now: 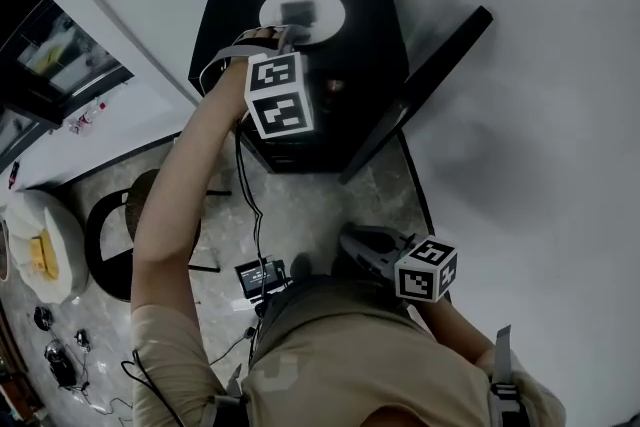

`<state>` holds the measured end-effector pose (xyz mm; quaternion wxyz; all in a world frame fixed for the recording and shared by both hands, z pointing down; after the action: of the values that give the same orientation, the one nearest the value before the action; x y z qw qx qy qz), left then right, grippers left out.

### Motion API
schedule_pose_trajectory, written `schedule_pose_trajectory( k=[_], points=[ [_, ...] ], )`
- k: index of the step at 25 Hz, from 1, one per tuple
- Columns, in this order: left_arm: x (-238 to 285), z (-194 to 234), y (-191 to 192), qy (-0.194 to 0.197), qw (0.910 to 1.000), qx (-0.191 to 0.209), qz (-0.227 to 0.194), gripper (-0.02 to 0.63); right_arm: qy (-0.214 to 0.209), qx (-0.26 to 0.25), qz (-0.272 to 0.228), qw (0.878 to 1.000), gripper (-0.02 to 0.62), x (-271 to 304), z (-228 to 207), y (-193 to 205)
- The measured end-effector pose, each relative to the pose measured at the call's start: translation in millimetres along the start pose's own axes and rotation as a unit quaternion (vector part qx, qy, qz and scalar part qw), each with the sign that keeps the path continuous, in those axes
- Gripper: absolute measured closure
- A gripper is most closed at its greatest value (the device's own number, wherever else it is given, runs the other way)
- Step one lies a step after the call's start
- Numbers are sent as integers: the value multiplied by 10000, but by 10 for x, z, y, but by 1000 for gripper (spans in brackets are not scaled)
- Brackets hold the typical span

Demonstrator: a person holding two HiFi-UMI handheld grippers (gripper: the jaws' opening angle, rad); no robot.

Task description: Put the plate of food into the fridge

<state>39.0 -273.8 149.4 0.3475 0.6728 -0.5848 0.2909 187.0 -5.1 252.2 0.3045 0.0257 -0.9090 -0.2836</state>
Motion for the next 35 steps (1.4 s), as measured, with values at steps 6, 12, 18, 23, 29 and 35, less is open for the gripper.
schedule_pose_trajectory(
  k=[6, 12, 18, 23, 29, 35],
  points=[
    [-2, -2, 23, -73, 10000, 26, 31, 282, -70, -64, -12, 10000, 572, -12, 5, 3],
    [-76, -51, 64, -168, 9998, 104, 58, 284, -84, 25, -88, 9999, 572, -41, 10, 44],
    [-108, -110, 87, -171, 9996, 209, 118, 285, -111, 64, -143, 9998, 572, -33, 9, 46],
    [-138, -137, 76, -124, 9997, 199, 60, 287, -106, 67, -143, 9998, 572, -21, 19, 44],
    [-108, -111, 67, -356, 9993, 139, 32, 285, -96, 100, -149, 9998, 572, 0, 30, 47],
    [-64, -171, 73, -459, 9986, 240, 129, 287, -63, 154, -193, 9997, 572, 1, 28, 54]
  ],
)
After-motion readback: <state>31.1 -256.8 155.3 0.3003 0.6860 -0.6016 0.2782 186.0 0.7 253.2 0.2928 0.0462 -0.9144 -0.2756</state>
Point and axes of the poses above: the fingertips, and each gripper's own axes: x forward along the fingers, z to its left, y out of its underside, the point moved 10 cm from there along -x, backward along the fingers, and after that the axes turned 14 degrees about z, right-handed, at the moved point
